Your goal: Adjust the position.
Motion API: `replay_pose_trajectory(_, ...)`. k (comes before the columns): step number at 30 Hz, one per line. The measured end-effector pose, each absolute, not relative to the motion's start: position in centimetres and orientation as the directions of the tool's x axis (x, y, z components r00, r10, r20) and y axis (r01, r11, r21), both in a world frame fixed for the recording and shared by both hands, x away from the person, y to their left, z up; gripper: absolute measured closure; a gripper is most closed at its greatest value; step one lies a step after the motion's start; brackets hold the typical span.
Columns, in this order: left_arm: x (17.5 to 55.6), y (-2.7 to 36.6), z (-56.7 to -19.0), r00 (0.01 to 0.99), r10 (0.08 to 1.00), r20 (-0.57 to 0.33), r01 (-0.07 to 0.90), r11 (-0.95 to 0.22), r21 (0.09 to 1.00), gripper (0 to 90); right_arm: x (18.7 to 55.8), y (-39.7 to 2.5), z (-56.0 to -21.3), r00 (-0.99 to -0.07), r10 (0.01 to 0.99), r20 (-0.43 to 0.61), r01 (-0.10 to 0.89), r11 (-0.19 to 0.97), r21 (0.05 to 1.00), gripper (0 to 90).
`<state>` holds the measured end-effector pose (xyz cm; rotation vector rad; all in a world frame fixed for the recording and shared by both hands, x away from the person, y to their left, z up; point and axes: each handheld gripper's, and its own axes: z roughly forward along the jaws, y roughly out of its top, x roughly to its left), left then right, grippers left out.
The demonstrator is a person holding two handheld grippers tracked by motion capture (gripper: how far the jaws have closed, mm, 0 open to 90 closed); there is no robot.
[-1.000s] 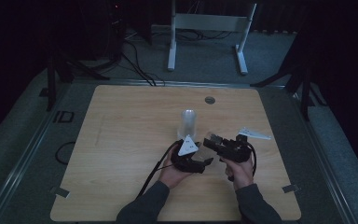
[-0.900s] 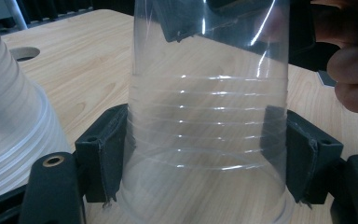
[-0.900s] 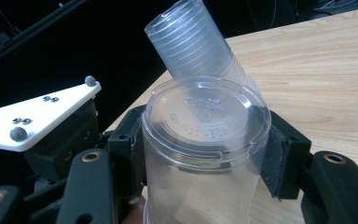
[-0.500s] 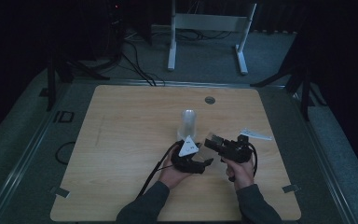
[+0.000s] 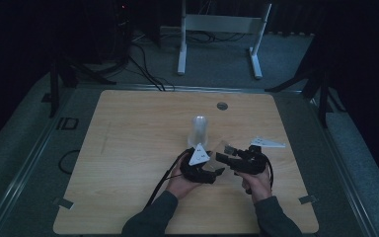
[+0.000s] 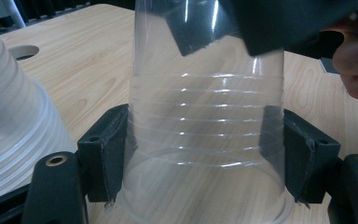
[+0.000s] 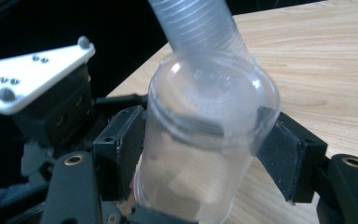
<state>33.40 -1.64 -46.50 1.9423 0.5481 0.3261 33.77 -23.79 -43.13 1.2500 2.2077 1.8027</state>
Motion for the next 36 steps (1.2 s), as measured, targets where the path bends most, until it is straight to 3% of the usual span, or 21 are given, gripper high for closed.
replay_pose_trajectory(22, 33.8, -0.1, -46.0, 0.862, 0.507, 0.002, 0.225, -0.386, 0.895, 27.1, 33.1, -25.8, -43.1, -0.702, 0.59, 0.398, 0.54, 0.077, 0.838, 36.5)
replay_pose_trajectory(36, 33.8, 0.6, -45.7, 0.864, 0.502, 0.022, 0.219, -0.416, 0.882, 27.1, 33.4, -26.4, -42.0, -0.716, 0.636, 0.288, 0.509, 0.194, 0.838, 40.7)
